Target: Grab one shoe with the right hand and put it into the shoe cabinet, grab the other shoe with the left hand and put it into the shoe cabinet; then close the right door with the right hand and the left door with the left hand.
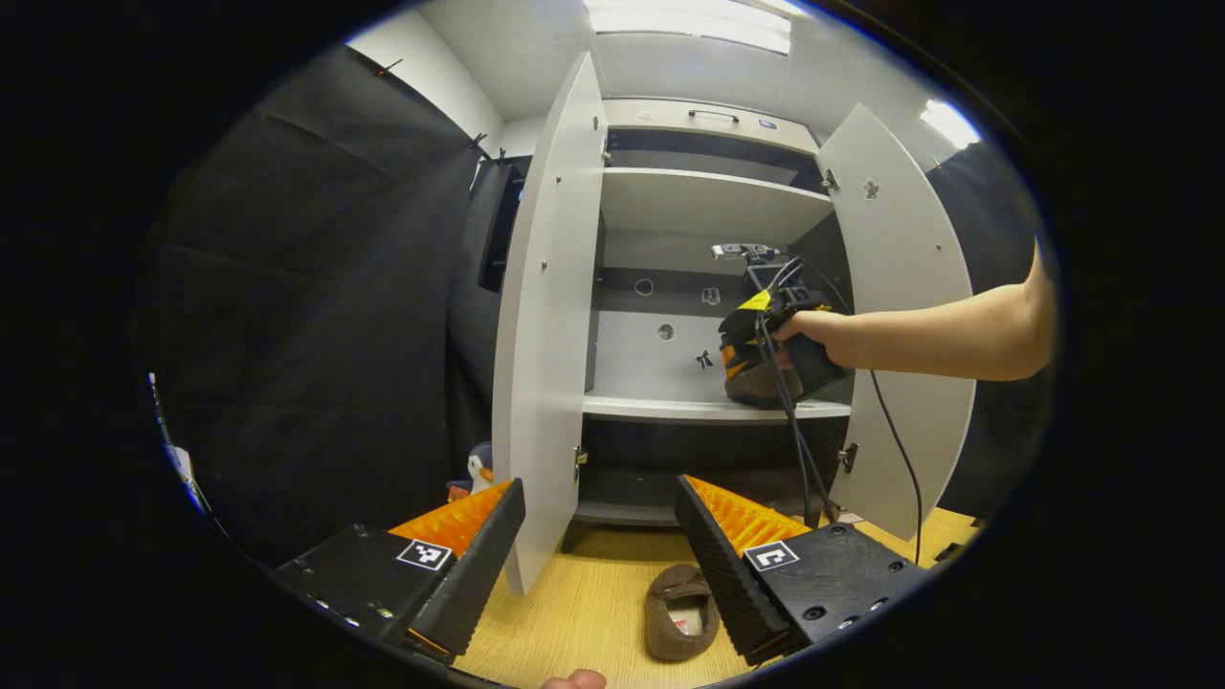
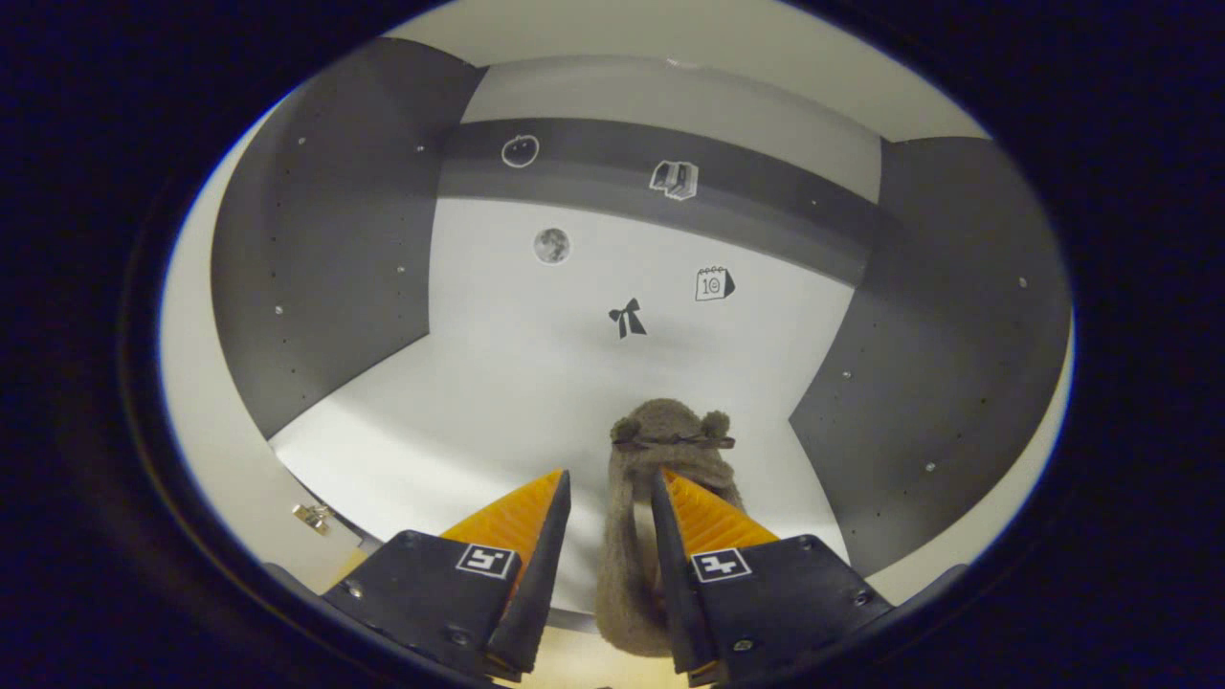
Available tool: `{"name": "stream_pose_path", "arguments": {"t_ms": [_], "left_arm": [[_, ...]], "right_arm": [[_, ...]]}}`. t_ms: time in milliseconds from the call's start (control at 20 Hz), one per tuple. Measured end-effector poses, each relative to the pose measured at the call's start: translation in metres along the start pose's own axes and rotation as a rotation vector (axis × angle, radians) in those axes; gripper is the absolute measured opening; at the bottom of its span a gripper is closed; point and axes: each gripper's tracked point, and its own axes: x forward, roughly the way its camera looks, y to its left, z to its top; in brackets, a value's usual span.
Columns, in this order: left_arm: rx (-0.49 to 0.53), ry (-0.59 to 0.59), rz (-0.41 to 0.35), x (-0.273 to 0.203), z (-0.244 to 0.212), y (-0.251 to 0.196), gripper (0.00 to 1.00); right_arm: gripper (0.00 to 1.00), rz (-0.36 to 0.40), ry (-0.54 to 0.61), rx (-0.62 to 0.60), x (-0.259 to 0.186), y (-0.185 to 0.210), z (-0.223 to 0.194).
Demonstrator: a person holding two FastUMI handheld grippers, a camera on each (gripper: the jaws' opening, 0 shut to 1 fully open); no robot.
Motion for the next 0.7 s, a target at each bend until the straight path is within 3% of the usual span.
{"name": "stream_pose_path", "arguments": {"t_ms": [300, 350, 400, 450, 500, 550, 600, 650, 700], "left_arm": [[-0.021, 0.007, -0.039, 0.001, -0.006, -0.014, 0.95], [-0.021, 0.007, -0.044, 0.001, -0.007, -0.016, 0.95], [-0.021, 0.006, -0.051, 0.000, -0.007, -0.018, 0.95], [-0.021, 0.007, -0.056, 0.000, -0.006, -0.020, 0.95], [-0.023, 0.008, -0.061, -0.001, -0.006, -0.023, 0.95], [-0.027, 0.001, -0.066, -0.002, -0.003, -0.024, 0.95], [-0.030, -0.008, -0.068, -0.003, 0.000, -0.026, 0.95], [-0.031, -0.012, -0.070, -0.001, 0.001, -0.027, 0.95], [-0.030, -0.013, -0.073, -0.002, 0.001, -0.028, 0.95]], "right_arm": [[0.55, 0.054, -0.147, 0.032, -0.080, -0.002, 0.004], [0.63, 0.058, -0.173, 0.035, -0.095, -0.005, 0.000], [0.63, 0.063, -0.202, 0.046, -0.111, -0.008, -0.006], [0.55, 0.075, -0.229, 0.062, -0.126, -0.009, -0.014], [0.63, 0.079, -0.245, 0.075, -0.139, -0.012, -0.027], [0.59, 0.092, -0.253, 0.089, -0.151, -0.012, -0.043], [0.67, 0.111, -0.265, 0.100, -0.161, -0.012, -0.058], [0.61, 0.110, -0.273, 0.109, -0.170, -0.015, -0.075], [0.67, 0.095, -0.285, 0.117, -0.178, -0.019, -0.091]]}}
